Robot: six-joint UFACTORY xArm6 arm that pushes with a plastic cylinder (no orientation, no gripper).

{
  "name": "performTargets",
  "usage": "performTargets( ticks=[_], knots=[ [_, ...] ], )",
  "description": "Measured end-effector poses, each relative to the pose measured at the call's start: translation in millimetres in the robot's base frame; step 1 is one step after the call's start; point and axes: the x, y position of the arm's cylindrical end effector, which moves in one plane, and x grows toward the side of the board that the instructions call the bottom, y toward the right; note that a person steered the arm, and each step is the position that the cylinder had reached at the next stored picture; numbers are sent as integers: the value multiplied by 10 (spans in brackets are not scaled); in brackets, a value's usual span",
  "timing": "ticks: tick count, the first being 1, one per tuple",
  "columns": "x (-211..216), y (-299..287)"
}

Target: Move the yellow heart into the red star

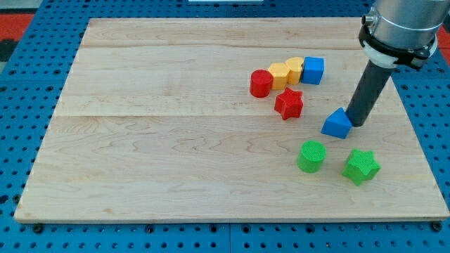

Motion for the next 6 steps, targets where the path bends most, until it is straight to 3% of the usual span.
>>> performTargets(
  ticks=[1,2,3,4,5,6],
  knots=[
    [-237,20],
    [117,-189],
    [32,-15],
    [-821,551],
    [-1445,-37],
    [-1345,-730]
  ],
)
